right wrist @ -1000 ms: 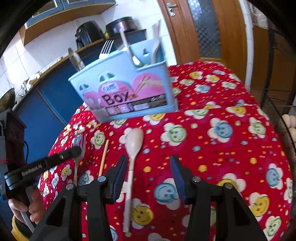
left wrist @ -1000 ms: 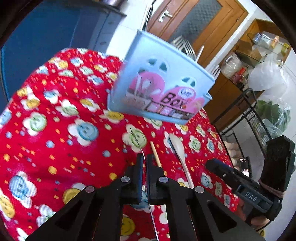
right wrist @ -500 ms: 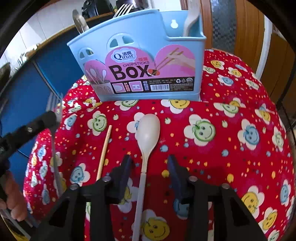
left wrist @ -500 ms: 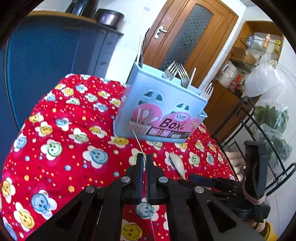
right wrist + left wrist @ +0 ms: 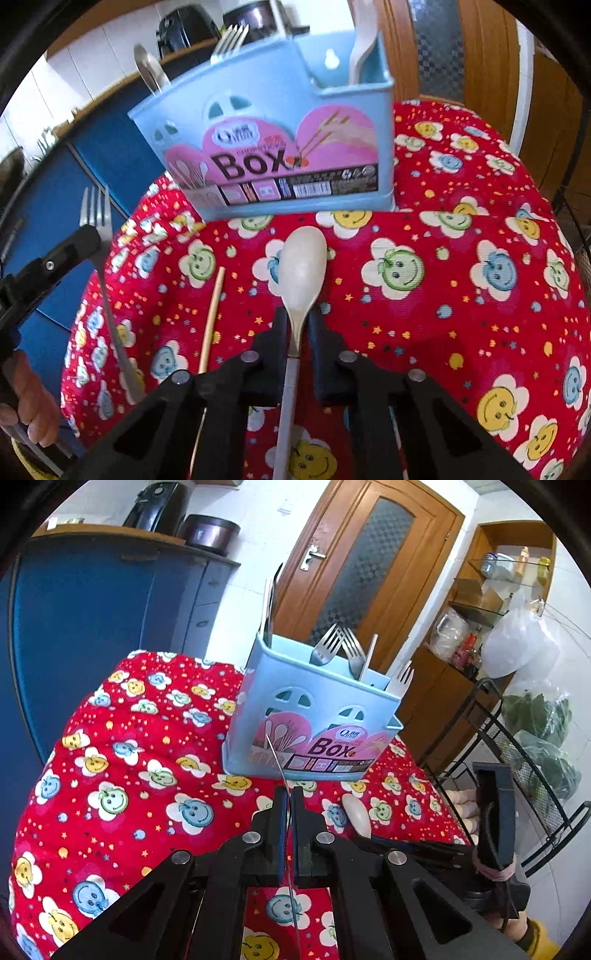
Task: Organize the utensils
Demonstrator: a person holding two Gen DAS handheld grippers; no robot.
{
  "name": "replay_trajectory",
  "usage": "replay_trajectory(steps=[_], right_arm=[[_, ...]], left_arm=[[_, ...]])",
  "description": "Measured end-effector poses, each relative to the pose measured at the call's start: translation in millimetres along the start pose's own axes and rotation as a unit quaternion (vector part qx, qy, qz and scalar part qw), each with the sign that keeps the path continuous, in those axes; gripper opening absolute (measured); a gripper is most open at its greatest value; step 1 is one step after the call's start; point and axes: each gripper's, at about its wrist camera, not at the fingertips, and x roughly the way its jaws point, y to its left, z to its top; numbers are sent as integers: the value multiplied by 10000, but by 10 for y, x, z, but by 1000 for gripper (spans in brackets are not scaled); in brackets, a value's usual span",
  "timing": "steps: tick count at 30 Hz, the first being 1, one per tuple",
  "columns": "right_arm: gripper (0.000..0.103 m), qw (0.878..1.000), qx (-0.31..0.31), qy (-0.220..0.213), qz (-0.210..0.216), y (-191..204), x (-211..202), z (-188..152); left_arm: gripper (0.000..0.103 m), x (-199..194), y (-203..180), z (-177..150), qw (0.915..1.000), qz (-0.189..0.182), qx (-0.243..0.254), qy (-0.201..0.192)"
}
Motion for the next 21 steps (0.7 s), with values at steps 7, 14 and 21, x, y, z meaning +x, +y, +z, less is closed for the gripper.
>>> replay_trajectory(steps=[7, 14, 21], right_arm=[[12, 9976, 117, -633, 262, -11, -386, -70], [12, 9929, 156, -1139, 316, -5, -653, -89], [12, 9892, 206, -1421, 287, -48, -816, -73]], left_arm=[[1, -153, -89, 72, 9996, -56, 89, -273], [1, -302, -178, 189, 9983, -90, 178, -541], [1, -402, -274, 378, 9966, -94, 307, -755]])
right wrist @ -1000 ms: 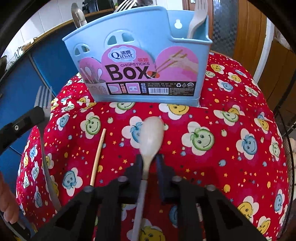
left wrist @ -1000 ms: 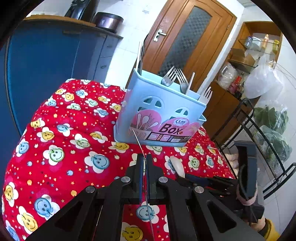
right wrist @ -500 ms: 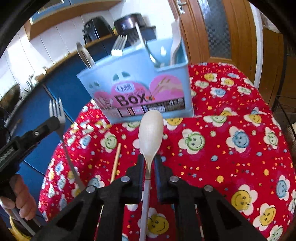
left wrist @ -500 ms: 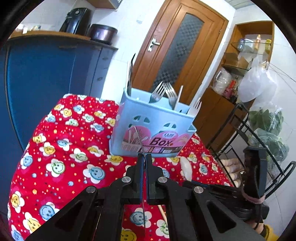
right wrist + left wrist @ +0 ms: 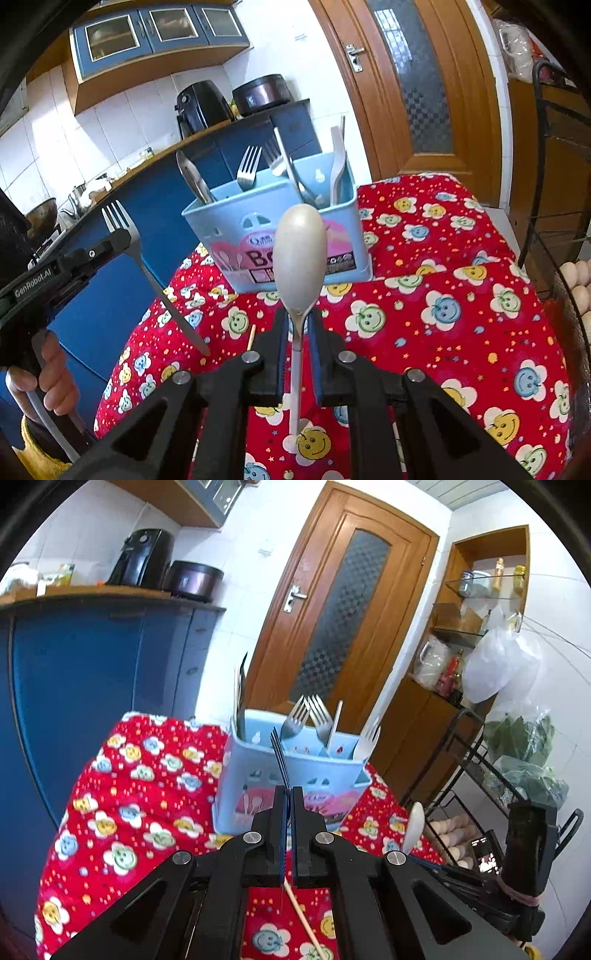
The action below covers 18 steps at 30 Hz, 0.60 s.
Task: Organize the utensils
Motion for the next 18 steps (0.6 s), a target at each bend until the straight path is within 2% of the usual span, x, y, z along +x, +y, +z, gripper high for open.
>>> replay_trajectory(steps=[18], right_arm=[[12, 9993, 101, -363, -51, -91, -177, 136]], left_arm=[[1, -114, -195, 633, 9965, 116, 362, -745]])
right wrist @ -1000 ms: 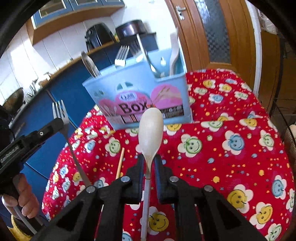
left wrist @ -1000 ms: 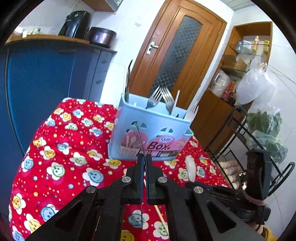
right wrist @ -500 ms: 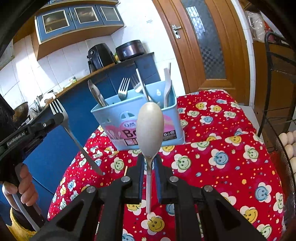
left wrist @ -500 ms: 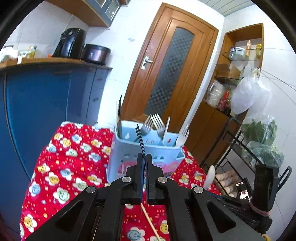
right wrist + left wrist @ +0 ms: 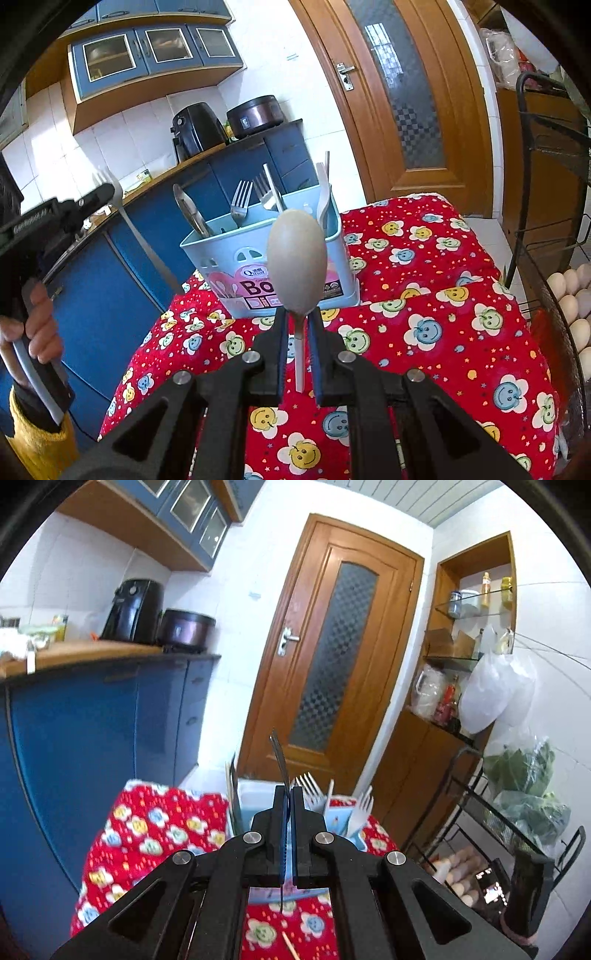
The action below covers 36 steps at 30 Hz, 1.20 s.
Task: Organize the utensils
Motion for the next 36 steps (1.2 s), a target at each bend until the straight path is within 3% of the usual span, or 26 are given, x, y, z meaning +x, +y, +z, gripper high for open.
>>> replay_trajectory(steps=[10, 19, 36], right_arm=[[12, 9998, -82, -146, -64, -16, -83, 103], [12, 9980, -320, -520, -186, 34, -153, 481], [12, 9924, -567, -1009, -426, 140, 143, 1124]], left_arm=[[1, 129, -91, 387, 9988, 253, 233, -357], [1, 353, 0, 451, 9975, 534, 237, -388], [1, 639, -32, 576, 9984, 405, 104, -386]])
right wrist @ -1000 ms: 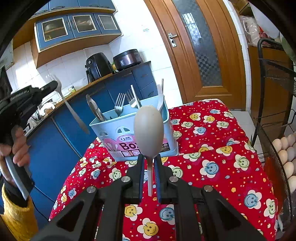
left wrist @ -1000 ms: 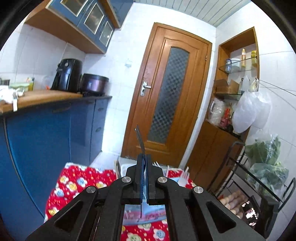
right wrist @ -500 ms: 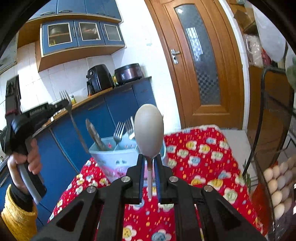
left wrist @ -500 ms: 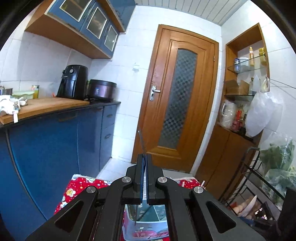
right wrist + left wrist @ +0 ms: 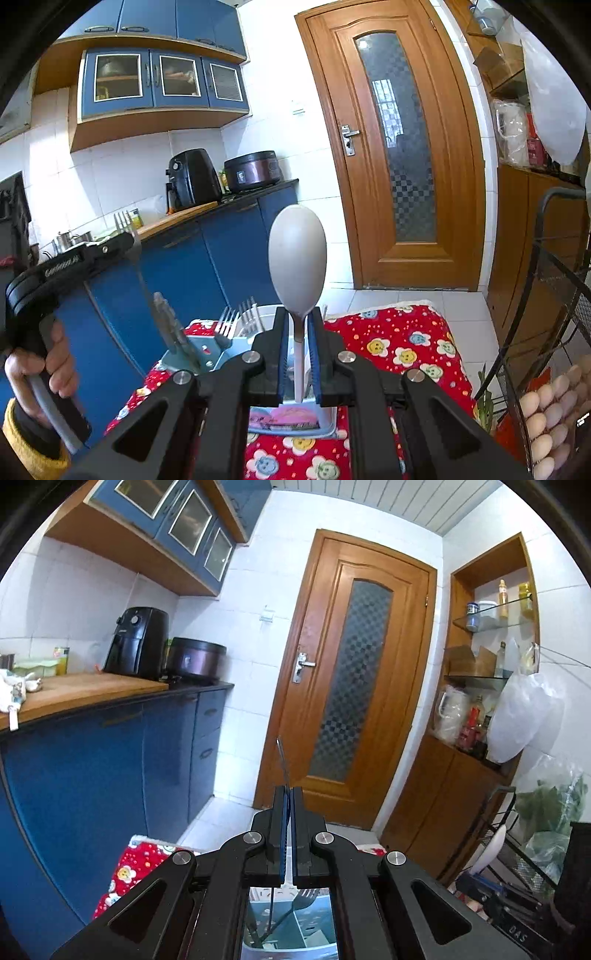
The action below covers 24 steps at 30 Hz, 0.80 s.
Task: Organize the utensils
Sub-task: 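Lower the white spoon into the caddy and open the right tool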
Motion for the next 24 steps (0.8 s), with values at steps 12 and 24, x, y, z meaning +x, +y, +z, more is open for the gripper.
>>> replay_trajectory(steps=[12, 24], right_arm=[[12, 9990, -89, 428, -74, 14, 418, -191], [30, 9973, 77, 733, 29, -42, 537, -330]], left_arm=[[1, 305, 34, -321, 9996, 49, -22, 270], [1, 466, 157, -654, 9947, 40, -183, 1015]])
